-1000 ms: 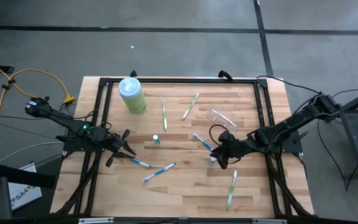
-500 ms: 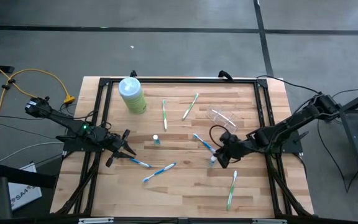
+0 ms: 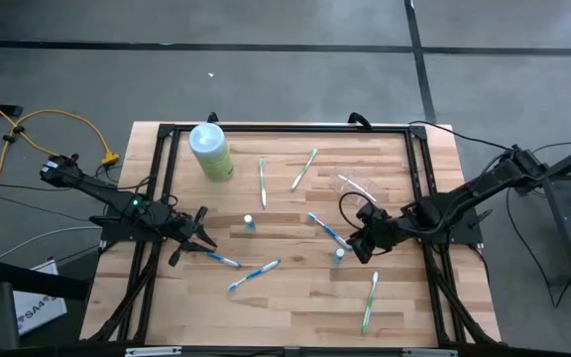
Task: Pick & Place toothbrushing station
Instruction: Put the right blue mouthwash into the middle of the transparent organizer
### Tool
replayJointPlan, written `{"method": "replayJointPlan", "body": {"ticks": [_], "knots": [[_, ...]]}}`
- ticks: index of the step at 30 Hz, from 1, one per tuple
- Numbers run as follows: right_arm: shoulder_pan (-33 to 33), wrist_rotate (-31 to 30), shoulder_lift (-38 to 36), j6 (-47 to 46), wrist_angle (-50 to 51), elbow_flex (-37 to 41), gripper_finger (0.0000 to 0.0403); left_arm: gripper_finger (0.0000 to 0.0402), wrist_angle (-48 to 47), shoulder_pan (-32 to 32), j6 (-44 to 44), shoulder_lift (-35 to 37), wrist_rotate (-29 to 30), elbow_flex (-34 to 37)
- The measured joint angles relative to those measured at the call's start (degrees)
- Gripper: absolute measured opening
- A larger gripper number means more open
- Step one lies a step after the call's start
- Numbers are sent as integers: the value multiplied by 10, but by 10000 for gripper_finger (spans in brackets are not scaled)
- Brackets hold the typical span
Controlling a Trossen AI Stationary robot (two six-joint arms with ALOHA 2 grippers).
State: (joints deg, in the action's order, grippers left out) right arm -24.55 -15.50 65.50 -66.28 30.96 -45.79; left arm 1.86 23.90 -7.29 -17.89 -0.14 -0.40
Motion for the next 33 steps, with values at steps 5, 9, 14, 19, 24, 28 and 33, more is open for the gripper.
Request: {"method": "replayJointPlan", "body": {"ticks": [5, 9, 14, 19, 24, 28, 33], "knots": [[-1, 7, 44, -17, 44, -32, 107, 71, 1, 0, 0, 0, 0, 0], [-2, 11, 86, -21, 84, -70, 107, 71, 2, 0, 0, 0, 0, 0], [-11, 5, 124, -38, 125, -120, 107, 71, 3, 0, 0, 0, 0, 0], [-11, 9, 158, -65, 146, -145, 107, 71, 4, 0, 0, 0, 0, 0], [-14, 10, 167, -70, 143, -148, 107, 71, 3, 0, 0, 0, 0, 0], [-17, 16, 167, -73, 135, -148, 107, 71, 4, 0, 0, 0, 0, 0], [-25, 27, 167, -70, 110, -148, 107, 71, 4, 0, 0, 0, 0, 0]]}}
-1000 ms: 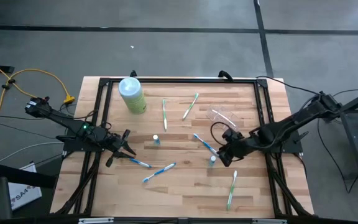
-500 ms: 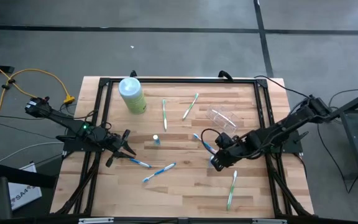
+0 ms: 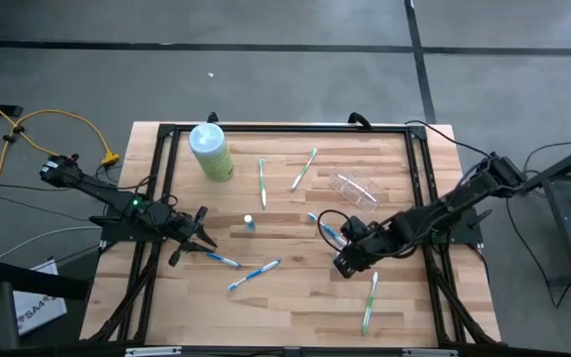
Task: Pick & Place toothbrushing station
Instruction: Put the right blue mouthwash into the middle of the transparent organizer
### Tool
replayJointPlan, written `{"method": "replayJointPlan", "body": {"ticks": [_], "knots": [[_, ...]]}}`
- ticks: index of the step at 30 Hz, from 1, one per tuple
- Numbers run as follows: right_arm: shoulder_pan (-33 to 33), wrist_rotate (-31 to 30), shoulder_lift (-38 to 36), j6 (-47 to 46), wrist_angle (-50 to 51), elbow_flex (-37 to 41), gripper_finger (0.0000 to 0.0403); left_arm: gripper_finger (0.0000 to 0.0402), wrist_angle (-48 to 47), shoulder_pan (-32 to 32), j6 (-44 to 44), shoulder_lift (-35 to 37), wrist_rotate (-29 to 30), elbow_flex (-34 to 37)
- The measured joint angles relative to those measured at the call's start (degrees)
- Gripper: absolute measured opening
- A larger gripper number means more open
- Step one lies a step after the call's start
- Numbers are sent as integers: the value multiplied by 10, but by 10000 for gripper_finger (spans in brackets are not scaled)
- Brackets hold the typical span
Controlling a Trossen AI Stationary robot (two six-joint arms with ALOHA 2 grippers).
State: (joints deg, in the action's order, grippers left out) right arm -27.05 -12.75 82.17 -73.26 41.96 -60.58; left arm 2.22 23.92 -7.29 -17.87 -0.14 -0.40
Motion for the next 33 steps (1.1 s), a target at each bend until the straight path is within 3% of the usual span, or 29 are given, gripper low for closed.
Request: {"method": "replayJointPlan", "body": {"ticks": [13, 23, 33], "knots": [[-14, 7, 14, -90, 8, 0, 108, 71, 0, 0, 0, 0, 0, 0], [-11, 9, 17, -152, 4, 0, 168, 71, 6, 0, 0, 0, 0, 0], [10, 37, 60, -170, 10, 0, 174, 71, 14, 0, 0, 0, 0, 0]]}}
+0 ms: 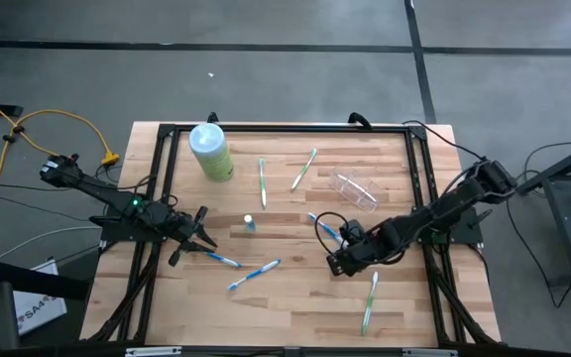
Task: Pick & Place toothbrushing station
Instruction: Put the right blue mouthwash into the middle of the transparent organizer
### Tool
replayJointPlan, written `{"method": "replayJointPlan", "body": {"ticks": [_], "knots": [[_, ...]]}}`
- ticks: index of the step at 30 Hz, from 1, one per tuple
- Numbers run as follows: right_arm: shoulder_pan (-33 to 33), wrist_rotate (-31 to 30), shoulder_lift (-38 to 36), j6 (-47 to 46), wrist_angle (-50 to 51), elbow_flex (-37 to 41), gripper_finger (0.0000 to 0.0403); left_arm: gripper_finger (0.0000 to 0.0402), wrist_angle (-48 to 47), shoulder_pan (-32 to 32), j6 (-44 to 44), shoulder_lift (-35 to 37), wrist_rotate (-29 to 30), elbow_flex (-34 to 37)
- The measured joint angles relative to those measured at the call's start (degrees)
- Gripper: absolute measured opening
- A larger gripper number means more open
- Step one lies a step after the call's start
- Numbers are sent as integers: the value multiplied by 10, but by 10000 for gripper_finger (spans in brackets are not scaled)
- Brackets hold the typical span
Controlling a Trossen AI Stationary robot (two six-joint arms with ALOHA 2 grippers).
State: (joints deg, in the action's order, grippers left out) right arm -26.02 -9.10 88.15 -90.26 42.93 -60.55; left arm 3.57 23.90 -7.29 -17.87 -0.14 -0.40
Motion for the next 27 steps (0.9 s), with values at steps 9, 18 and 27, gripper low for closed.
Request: {"method": "replayJointPlan", "body": {"ticks": [9, 18, 27], "knots": [[23, 2, 3, 4, -2, 0, 174, 71, 1, 0, 0, 0, 0, 0], [33, 22, 29, 8, -13, 0, 174, 71, 2, 0, 0, 0, 0, 0], [45, 33, 42, 16, -30, 0, 168, 71, 3, 0, 0, 0, 0, 0]]}}
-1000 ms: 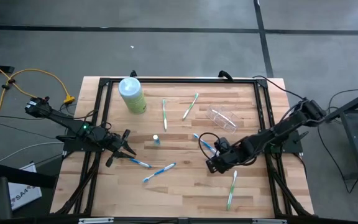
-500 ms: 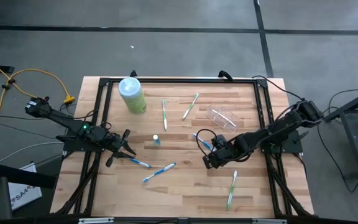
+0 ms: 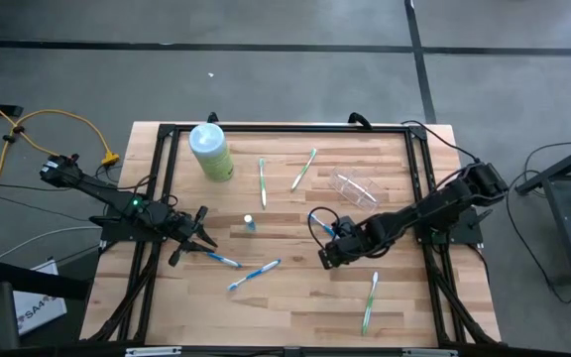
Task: Pick & Place toothbrushing station
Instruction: Put the right blue mouthwash into the middle of the transparent organizer
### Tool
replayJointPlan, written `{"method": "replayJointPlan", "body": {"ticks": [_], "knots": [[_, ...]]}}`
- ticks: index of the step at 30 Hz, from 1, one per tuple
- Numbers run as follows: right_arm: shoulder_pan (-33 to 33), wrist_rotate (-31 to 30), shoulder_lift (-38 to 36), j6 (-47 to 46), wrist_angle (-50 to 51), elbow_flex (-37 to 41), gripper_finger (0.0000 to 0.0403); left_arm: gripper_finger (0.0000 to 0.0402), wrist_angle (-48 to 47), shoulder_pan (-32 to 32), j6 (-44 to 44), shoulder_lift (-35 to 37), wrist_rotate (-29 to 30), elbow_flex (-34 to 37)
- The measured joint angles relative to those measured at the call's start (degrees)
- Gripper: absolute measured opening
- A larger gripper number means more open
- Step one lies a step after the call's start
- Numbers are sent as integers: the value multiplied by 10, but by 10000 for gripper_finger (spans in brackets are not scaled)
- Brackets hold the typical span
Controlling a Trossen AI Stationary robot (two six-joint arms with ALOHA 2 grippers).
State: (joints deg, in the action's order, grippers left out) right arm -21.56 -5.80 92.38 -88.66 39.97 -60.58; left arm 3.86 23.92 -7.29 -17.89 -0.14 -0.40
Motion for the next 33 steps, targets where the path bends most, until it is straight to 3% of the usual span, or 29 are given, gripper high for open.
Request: {"method": "replayJointPlan", "body": {"ticks": [33], "knots": [[15, 30, 29, 1, -10, 0, 128, 71, 1, 0, 0, 0, 0, 0]]}}
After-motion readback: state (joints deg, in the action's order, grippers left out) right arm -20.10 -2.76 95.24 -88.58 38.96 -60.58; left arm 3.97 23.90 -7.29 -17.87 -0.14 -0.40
